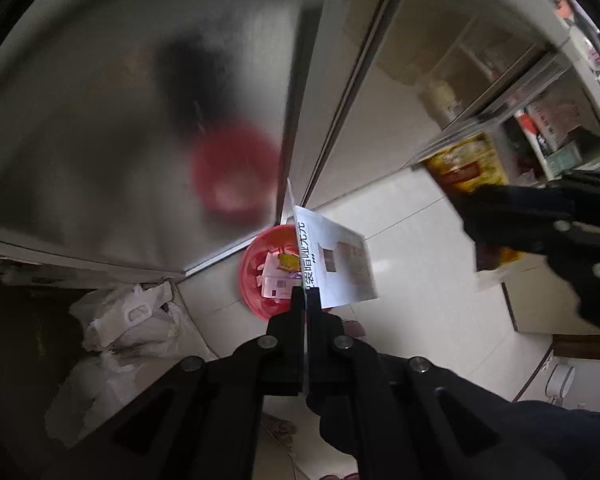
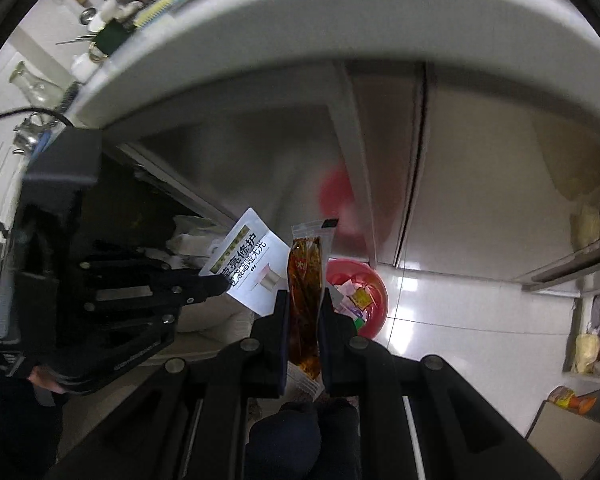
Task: Collect trash
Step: 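Carry the sample packet and brown sachet down toward the red bin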
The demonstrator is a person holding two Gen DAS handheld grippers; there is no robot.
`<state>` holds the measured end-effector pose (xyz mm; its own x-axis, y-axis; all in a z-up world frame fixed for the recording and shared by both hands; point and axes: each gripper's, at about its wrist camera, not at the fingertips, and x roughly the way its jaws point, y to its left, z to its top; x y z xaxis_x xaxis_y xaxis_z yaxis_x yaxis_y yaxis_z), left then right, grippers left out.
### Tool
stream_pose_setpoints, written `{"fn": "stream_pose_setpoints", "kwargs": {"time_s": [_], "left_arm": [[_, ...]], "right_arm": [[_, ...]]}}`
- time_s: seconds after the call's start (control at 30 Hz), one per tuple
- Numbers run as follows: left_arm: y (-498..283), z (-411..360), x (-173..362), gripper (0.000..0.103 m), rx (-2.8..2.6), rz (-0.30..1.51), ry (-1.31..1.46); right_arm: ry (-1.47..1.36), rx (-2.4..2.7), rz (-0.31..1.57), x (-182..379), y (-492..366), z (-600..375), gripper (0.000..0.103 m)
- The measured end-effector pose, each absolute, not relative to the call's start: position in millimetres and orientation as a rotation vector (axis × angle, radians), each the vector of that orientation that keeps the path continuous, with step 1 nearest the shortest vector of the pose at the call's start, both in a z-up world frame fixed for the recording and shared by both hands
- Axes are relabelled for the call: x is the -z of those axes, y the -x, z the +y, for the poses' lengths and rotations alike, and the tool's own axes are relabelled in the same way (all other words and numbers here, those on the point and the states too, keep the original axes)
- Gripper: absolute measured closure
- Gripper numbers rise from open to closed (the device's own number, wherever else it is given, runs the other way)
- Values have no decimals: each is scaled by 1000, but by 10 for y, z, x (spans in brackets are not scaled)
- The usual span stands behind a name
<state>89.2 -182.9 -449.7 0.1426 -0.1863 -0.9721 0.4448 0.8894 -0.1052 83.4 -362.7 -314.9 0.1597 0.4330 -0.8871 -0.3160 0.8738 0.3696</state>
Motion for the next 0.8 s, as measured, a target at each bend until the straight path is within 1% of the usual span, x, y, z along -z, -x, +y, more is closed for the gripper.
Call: {"fn": "stream_pose_setpoints", "kwargs": {"time_s": [0.1, 0.3, 0.4, 0.5, 0.57, 0.6, 0.63, 0.73, 0.8], "left_arm": [[-929, -1896, 4834, 103, 475, 1364, -237], [-933, -2055, 5385, 103, 515, 1378, -282], [-911, -2106, 5552, 103, 513, 1387, -309], [-871, -2139, 5628, 102, 510, 1401, -321], [-859, -2155, 5637, 94, 503, 1393, -316], [-863, -2152, 5627, 74, 493, 1391, -315], [-876, -2121, 5620, 58, 482, 1388, -317], [-867, -2068, 5498, 48, 492, 1376, -280], [-856, -2026, 5387, 47, 493, 1371, -258]], "right_arm": [[-109, -521, 1317, 3494, -859, -3653, 92], [-106, -498, 1327, 4001, -912, -3695, 92], [-118, -484, 1330, 4180, -910, -3715, 91], [-129, -471, 1332, 4233, -891, -3719, 91], [-124, -463, 1327, 4240, -873, -3716, 91], [-121, -463, 1327, 4241, -858, -3711, 91], [-122, -462, 1327, 4235, -854, -3705, 91], [-126, -452, 1338, 4194, -835, -3688, 92], [-130, -448, 1336, 4184, -834, -3655, 92]]}}
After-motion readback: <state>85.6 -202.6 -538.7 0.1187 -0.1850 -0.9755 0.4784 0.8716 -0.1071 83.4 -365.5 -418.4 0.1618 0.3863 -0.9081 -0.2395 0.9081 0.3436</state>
